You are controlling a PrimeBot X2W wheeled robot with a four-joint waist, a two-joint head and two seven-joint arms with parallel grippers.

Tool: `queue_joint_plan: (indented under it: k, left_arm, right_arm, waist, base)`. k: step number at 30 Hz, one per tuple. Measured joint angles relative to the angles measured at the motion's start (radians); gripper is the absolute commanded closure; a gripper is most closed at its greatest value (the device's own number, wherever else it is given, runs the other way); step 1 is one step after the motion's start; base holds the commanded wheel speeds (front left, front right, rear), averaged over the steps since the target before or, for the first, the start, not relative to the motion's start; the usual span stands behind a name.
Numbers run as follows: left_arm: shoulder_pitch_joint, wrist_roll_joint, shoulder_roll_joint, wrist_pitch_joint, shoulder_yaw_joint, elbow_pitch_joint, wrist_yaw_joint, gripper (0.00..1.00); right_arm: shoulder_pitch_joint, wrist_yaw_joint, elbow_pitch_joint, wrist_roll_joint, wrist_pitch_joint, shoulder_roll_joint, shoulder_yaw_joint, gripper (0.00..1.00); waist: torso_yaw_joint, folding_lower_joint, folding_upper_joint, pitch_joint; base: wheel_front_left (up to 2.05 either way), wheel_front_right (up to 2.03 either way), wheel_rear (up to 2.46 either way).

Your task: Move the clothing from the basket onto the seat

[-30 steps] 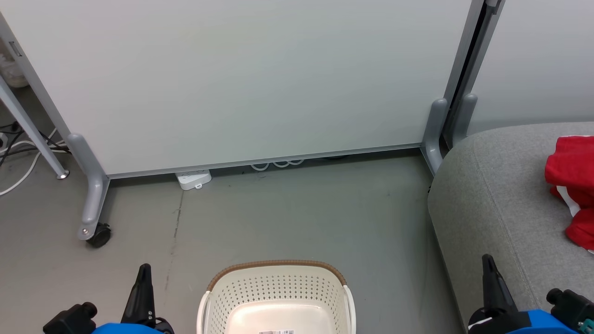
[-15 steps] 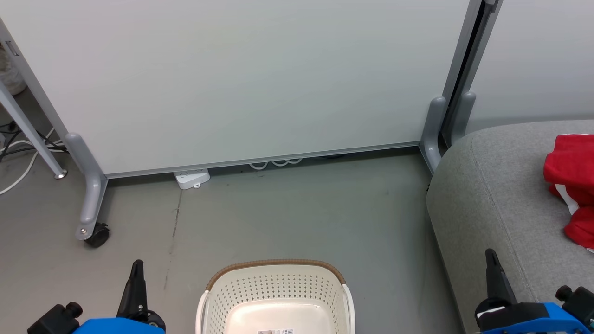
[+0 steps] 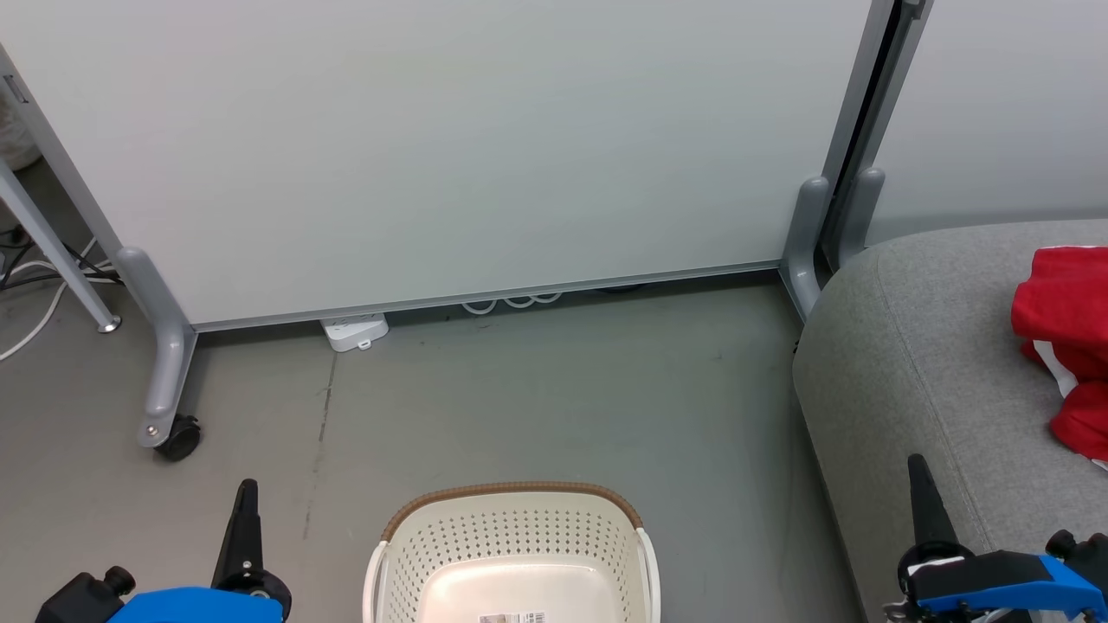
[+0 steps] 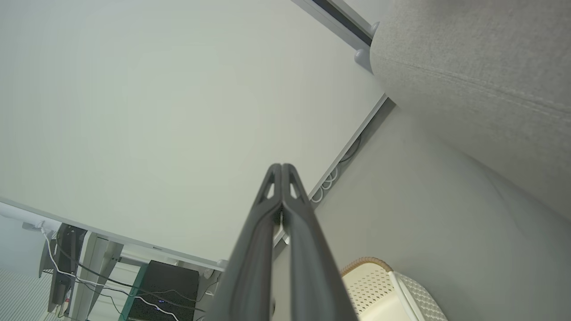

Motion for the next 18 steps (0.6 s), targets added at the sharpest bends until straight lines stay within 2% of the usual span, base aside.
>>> queue_joint_plan:
  k: [18]
  left_arm:
    - [-0.013, -0.186, 0.0, 0.049, 0.024, -0.01, -0.008, 1.0]
  right_arm:
    - [-0.021, 0.0, -0.008, 0.195, 0.051, 0.0, -0.01, 1.0]
  waist:
    - [-0.005, 0.0, 0.0, 0.005]
  base:
    - [0.0, 0.0, 0.0]
